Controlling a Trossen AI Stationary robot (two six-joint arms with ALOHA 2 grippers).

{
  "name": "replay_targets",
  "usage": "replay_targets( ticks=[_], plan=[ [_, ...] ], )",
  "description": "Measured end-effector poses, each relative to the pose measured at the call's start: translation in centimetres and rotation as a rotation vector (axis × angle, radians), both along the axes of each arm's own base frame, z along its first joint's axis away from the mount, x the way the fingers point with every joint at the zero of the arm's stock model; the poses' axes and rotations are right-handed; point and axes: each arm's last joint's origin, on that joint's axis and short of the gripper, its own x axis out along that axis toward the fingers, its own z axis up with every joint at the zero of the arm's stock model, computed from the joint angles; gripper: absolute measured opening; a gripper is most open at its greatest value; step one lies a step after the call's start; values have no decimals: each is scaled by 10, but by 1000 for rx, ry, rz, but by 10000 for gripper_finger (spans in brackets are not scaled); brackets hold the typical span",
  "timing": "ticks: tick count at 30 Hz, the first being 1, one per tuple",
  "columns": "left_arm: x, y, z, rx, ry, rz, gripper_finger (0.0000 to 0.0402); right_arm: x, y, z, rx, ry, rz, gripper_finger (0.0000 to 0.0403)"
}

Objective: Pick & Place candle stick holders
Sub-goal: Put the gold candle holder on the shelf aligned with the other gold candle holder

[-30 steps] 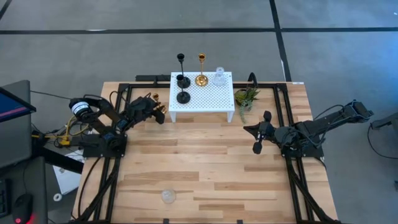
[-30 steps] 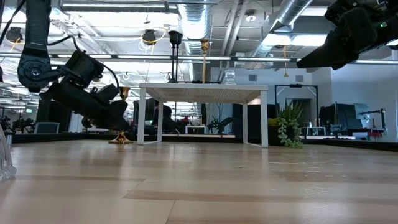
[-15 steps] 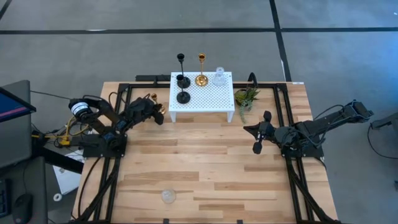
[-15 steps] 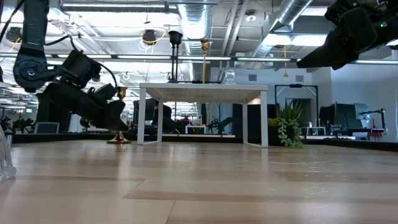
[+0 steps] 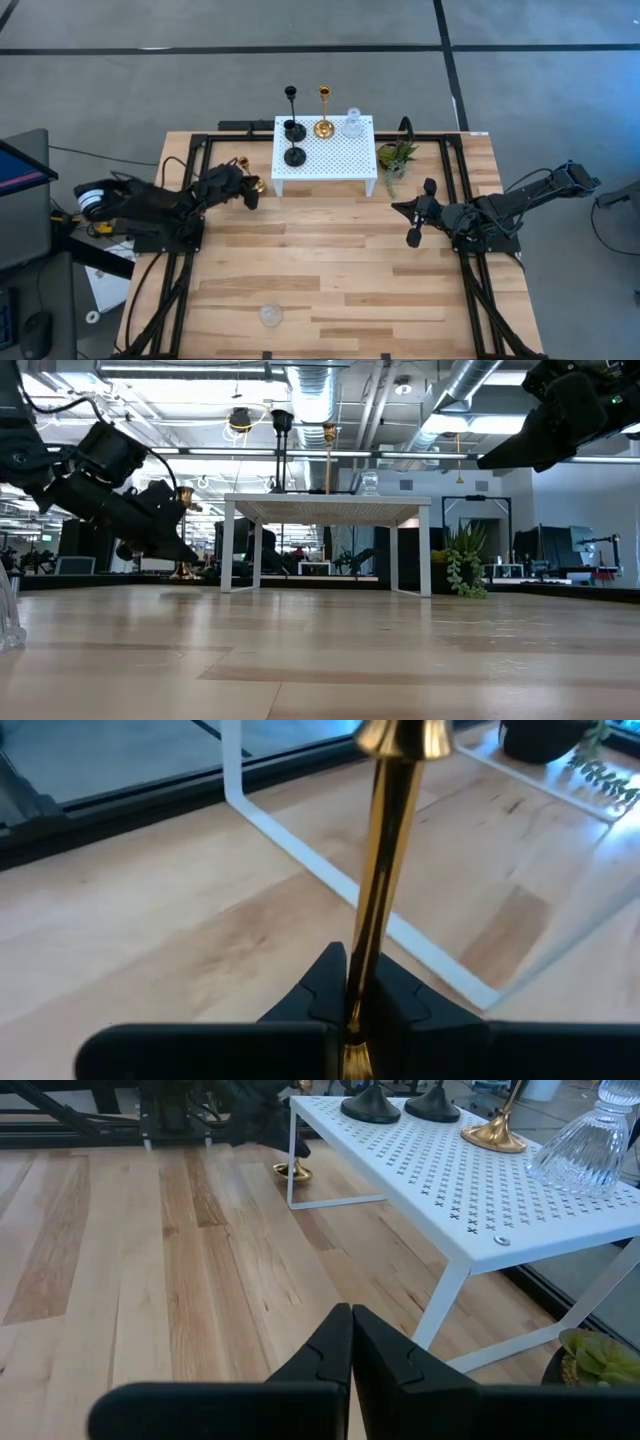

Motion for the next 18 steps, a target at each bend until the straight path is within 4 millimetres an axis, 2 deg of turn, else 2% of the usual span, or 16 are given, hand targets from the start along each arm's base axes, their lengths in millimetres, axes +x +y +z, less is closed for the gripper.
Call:
replay_targets(
  ticks=[12, 18],
  plan=[
    [1, -15, 10, 5, -42, -28, 13, 0, 0, 0, 0, 0, 0, 0],
    [9, -12, 20, 0, -24, -33, 13, 0, 0, 0, 0, 0, 0, 0]
  ],
)
